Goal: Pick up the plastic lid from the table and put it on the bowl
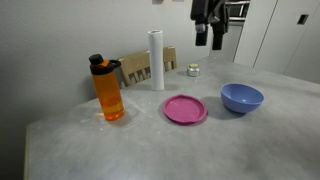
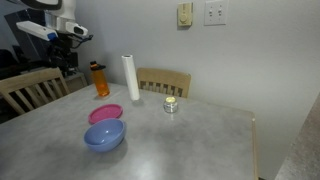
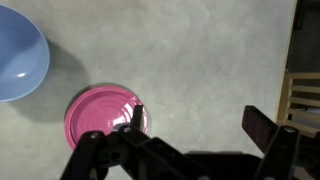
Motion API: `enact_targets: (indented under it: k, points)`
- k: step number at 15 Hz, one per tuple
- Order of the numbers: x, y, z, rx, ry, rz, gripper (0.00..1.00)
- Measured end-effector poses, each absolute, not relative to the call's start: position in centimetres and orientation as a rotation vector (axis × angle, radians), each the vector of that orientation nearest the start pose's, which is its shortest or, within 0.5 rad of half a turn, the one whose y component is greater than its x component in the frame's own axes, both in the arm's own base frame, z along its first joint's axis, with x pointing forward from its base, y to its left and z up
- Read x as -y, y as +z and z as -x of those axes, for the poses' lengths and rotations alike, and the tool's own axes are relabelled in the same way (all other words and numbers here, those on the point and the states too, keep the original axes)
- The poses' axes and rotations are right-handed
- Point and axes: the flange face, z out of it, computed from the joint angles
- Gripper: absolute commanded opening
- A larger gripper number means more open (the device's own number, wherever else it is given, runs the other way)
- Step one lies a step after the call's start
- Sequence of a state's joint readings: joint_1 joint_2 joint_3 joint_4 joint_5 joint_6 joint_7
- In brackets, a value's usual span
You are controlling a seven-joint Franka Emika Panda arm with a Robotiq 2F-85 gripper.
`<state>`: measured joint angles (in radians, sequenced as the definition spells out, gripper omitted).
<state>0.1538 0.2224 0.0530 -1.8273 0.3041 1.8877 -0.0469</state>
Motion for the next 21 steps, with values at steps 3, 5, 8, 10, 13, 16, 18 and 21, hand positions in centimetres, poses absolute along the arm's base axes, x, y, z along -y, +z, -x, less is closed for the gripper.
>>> enact_targets:
  k: [3,5,8,10,13,16,18,21]
  points:
    - [-15.3,38.6,-60.7,-0.063,0.292,2.865,1.0]
    - [-15.5,37.6,-61.9,-0.202,0.302,2.867,1.0]
    - [-15.7,35.3,-63.4,-0.357,0.333,2.863,1.0]
    - [-15.4,32.6,-64.3,-0.419,0.383,2.861,1.0]
    - [-14.6,27.9,-65.2,-0.465,0.465,2.86,1.0]
    - [-14.8,28.3,-65.2,-0.458,0.456,2.86,1.0]
    - [-15.0,28.9,-65.3,-0.453,0.443,2.86,1.0]
    - [-15.2,28.8,-65.3,-0.458,0.464,2.86,1.0]
